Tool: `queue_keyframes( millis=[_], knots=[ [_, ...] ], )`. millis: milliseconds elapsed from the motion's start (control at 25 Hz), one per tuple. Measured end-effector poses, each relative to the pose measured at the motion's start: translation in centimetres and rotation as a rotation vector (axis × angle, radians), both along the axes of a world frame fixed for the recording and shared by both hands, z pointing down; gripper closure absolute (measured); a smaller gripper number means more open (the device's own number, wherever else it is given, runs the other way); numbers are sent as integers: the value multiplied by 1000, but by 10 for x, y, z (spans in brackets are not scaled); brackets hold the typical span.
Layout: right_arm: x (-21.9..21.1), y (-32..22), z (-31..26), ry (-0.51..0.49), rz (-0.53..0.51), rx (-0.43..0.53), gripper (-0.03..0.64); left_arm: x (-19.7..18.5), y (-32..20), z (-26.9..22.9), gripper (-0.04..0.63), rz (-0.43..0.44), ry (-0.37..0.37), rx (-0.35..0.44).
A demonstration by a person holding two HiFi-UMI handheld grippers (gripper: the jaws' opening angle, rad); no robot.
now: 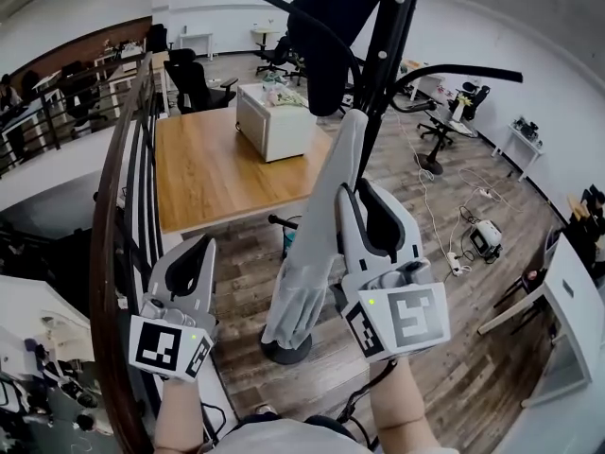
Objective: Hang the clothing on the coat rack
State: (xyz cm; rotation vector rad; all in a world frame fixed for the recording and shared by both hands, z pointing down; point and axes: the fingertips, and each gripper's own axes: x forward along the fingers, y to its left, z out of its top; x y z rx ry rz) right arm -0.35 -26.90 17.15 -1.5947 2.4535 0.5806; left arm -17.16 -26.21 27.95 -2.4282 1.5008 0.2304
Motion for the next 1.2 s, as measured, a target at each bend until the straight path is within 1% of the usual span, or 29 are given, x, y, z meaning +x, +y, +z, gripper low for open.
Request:
queue_keyframes(
  millis=[80,160,200,360,520,760,1200],
  knots=[
    [5,6,6,-4,-4,-1,557,2,4,0,589,-12,3,2],
    [12,10,14,-8,-8,-9,606,6,7,0,589,-23,4,3],
    [15,11,18,-9,-16,-18,617,9,9,0,588,-28,4,2],
    [28,16,37,-7,-63,-62,617,26,20,0,589,-46,0,-3],
    [39,25,50,8,-92,-79,617,36,34,0,588,-74,-1,-8],
    [60,35,66,12,-95,-102,617,47,53,4,588,-117,0,-24],
    [86,67,91,16,-130,-138,617,58,91,19,589,-188,1,-52]
  ],
)
